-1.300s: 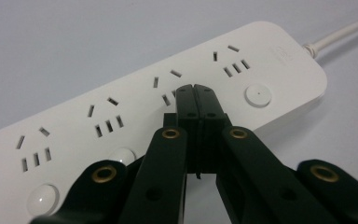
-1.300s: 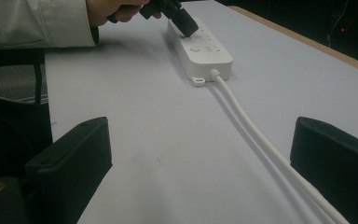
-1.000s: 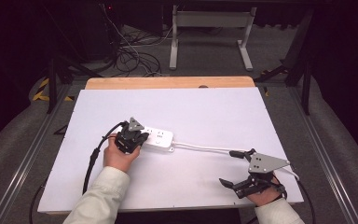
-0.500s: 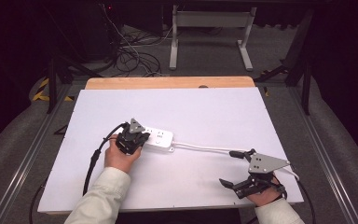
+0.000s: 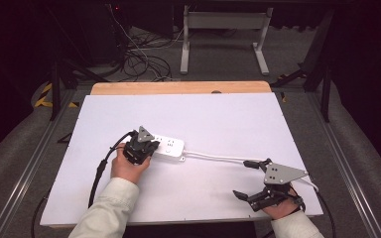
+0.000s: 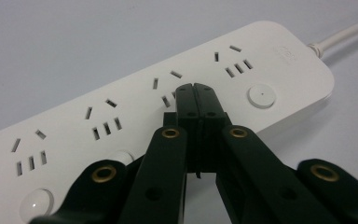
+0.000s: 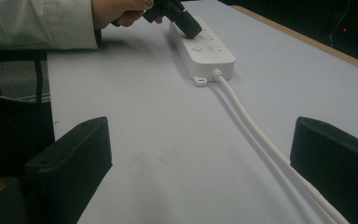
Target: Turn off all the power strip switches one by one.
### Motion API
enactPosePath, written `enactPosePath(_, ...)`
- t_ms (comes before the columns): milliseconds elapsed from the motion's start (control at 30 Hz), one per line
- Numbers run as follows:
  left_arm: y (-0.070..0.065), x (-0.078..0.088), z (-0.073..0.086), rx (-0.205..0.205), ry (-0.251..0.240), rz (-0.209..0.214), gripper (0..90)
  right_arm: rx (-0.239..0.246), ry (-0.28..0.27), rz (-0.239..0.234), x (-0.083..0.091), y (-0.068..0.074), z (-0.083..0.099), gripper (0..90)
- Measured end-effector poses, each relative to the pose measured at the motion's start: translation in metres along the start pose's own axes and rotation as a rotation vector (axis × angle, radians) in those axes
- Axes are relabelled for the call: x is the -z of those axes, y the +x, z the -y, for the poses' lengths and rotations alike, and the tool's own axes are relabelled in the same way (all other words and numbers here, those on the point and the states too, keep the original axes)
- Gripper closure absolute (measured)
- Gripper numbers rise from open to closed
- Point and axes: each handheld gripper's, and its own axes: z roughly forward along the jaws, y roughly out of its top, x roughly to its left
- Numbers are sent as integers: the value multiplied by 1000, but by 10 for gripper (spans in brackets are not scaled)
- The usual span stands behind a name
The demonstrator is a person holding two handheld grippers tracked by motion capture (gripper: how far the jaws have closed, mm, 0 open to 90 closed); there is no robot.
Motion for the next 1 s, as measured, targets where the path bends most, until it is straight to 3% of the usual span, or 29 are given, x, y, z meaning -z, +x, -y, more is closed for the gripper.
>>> enactPosePath(333, -3, -1, -2, -11, 14, -23, 900, -4, 0, 0, 0, 0, 0, 59)
enactPosePath(400, -9, 2, -4, -58, 10, -73, 900, -4, -1, 0, 0, 0, 0, 59)
enactPosePath(500, -5, 10, -8, -16, -27, -30, 900, -5, -5, 2, 1, -1, 0, 59)
enactPosePath(633, -2, 23, -11, 0, -64, -12, 900, -8, -2, 0, 0, -2, 1, 59)
enactPosePath(1000, 3, 34, -12, -2, -71, -18, 900, -5, -5, 2, 1, -1, 1, 59)
